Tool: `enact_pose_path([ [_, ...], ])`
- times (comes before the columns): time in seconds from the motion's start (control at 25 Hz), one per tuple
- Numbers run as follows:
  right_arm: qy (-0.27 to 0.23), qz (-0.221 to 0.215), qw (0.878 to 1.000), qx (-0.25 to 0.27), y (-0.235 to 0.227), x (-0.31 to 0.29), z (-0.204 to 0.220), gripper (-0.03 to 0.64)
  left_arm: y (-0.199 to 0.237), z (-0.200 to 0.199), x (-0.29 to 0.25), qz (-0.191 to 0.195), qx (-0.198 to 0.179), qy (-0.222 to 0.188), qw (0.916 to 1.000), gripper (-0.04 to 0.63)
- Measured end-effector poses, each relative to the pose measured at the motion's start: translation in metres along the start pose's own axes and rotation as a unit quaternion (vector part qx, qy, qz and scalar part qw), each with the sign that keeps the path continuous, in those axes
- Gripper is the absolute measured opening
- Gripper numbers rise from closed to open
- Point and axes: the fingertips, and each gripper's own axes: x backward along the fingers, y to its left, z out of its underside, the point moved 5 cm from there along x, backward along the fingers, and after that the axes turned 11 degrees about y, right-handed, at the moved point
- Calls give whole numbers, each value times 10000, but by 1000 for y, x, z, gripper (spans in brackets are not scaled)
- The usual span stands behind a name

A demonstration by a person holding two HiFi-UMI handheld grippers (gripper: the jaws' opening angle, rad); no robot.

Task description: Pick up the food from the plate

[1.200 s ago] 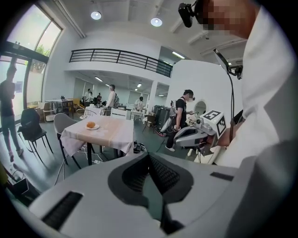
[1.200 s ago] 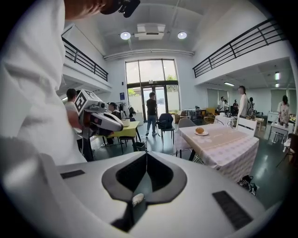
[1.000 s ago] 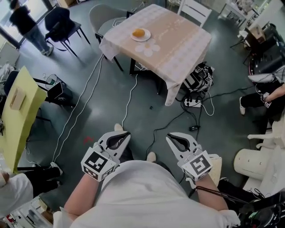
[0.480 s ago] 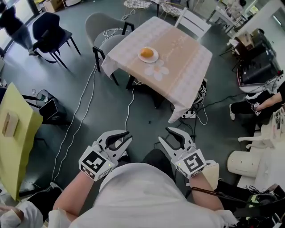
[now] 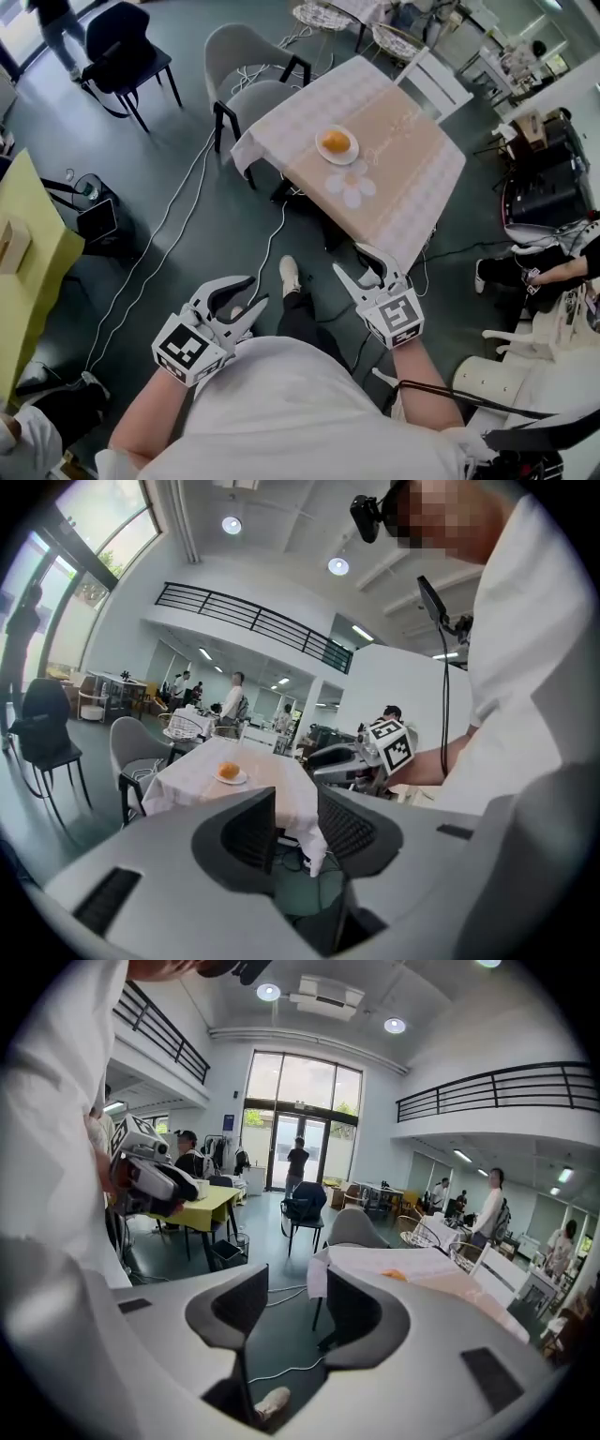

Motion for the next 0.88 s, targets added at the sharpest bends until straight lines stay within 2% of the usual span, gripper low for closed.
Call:
enact_pose_path([
  [0.12,54,-48,9995,308,-51,-39,-5,216,31,-11,-8,-430,222,55,9988,146],
  [0.24,132,-142,9982,567,-111,-80,-12,235,55,-40,-23,-870,405,-99,9953,156],
  [0.48,361,-459,9940,924,-211,-168,-12,287,90,-98,-71,-1376,500,-150,9891,178],
  [0.68,681,-768,9860,1314,-262,-234,5,324,103,-119,-96,-1824,774,-67,9802,201],
  [0.88,1171,-1038,9750,1578,-289,-291,23,347,114,-128,-109,-2176,1079,29,9701,202],
])
